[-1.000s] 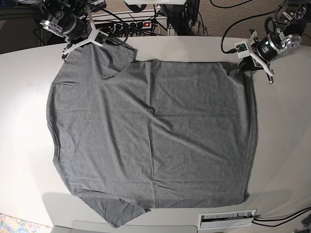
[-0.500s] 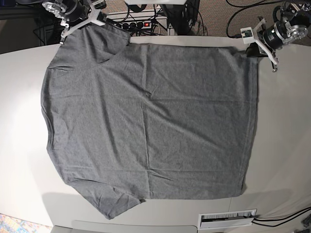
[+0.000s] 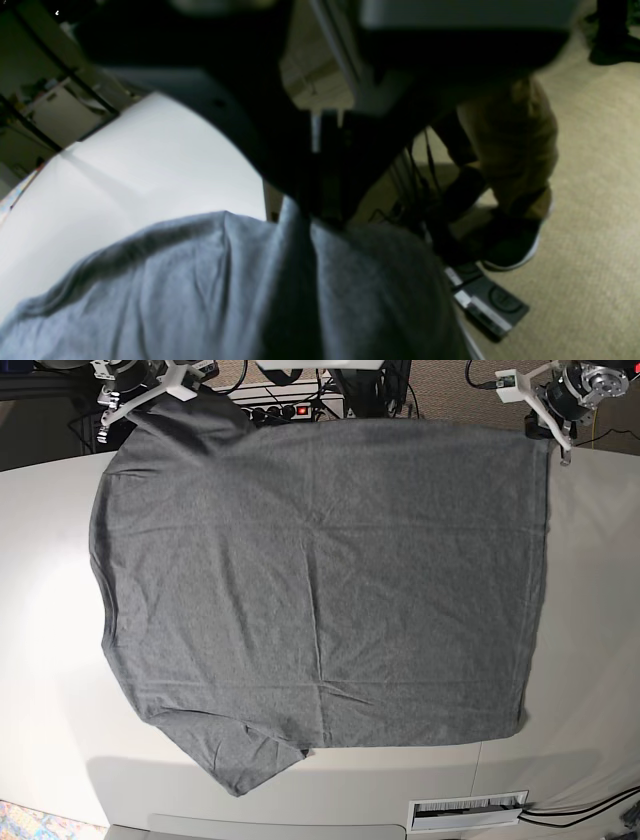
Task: Fold the T-shirt properly
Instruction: 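Lift the shirt and fold it lengthwise, laying the shoulder edge across the body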
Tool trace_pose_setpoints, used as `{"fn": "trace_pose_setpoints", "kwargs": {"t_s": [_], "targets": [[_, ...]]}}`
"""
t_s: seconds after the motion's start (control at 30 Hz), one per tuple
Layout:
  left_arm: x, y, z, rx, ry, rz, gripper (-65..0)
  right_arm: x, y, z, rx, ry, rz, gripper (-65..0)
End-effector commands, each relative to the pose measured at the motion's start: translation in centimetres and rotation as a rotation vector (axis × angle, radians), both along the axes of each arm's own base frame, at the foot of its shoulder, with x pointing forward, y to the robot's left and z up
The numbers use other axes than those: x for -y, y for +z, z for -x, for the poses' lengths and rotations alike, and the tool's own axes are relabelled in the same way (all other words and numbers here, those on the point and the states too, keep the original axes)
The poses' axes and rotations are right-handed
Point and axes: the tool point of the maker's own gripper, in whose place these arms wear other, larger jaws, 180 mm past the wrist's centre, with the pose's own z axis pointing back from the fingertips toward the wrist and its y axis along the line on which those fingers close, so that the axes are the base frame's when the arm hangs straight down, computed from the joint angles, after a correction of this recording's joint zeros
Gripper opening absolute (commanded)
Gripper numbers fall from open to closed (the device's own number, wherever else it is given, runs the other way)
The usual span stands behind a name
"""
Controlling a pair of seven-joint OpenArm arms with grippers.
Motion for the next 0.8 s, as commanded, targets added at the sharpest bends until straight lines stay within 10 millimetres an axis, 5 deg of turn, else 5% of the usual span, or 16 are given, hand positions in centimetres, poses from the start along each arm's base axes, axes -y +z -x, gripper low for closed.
{"fn": "trace_pose_setpoints", "kwargs": {"t_s": [0.0, 0.17, 0.57, 0.77], "targets": [[-0.2, 0.7, -0.4, 0.036, -0.026, -0.02, -65.0, 0.5, 0.7, -0.4, 0.019, 0.005, 0.022, -65.0], [-0.3, 2.3, -0.7, 0.154, -0.087, -0.081, -65.0, 1.6, 1.7, -1.9, 0.083, 0.002, 0.026, -65.0], [1.9, 7.1, -8.4, 0.467, -0.052, 0.057, -65.0, -1.2, 4.2, -9.8, 0.345, -0.016, -0.189, -65.0], [2.1, 10.1, -14.0, 0.62, 0.068, 0.144, -65.0, -1.9, 6.4, -13.8, 0.493, -0.044, -0.25, -65.0]]}}
